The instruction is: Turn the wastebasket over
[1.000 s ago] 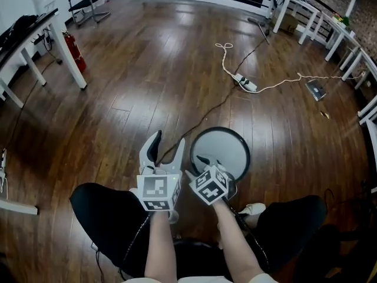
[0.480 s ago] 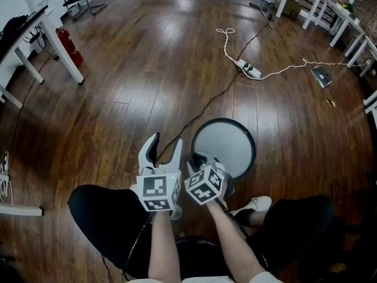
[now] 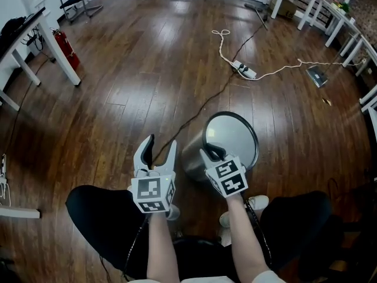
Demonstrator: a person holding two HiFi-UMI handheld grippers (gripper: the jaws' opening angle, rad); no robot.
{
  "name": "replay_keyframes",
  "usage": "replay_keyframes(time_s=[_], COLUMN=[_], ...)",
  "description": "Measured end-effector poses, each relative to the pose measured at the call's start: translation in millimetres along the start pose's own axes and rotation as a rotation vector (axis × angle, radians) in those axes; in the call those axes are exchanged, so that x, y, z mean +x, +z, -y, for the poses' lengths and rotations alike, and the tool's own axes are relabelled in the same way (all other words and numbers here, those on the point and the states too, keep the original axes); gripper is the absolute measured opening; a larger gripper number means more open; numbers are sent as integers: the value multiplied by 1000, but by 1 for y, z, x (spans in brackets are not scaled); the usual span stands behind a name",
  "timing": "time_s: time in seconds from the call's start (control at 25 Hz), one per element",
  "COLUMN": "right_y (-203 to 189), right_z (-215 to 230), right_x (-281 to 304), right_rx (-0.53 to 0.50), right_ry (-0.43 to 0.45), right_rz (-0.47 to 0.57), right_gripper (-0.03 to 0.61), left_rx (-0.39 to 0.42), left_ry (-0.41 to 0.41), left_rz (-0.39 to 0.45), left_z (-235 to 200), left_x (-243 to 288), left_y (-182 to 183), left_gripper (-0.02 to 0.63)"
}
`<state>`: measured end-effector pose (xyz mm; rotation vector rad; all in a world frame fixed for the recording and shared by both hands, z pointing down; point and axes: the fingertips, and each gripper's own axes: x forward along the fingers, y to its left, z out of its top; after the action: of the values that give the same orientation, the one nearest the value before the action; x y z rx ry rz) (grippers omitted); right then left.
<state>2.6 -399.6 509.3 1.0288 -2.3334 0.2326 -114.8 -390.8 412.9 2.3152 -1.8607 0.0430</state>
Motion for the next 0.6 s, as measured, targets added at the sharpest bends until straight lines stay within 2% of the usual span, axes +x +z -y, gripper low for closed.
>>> replay_keyframes(time_s=[0.08,0.16,0.28,0.4,0.6], right_y=[13,19,4,-32,-112], right_z=[16,35,54,62,89], right_x=[-12,-24,-27,-16,-10], right_rx=[120,285,480,630,766], right_ry=[12,27,63,47,-104], right_rz=[92,180,259,259,196], right_gripper=[70,58,49,49,48], left_rx=[-3,-2,4,8,13], left_ry=[1,-4,-9,-6,5], left_rz=[1,-3,-13,-28,-73], left_z=[0,2,3,2,-1], left_x=[1,1,0,2,5], left_y=[0,0,-1,-6,-21], left_gripper=[273,273,273,273,273])
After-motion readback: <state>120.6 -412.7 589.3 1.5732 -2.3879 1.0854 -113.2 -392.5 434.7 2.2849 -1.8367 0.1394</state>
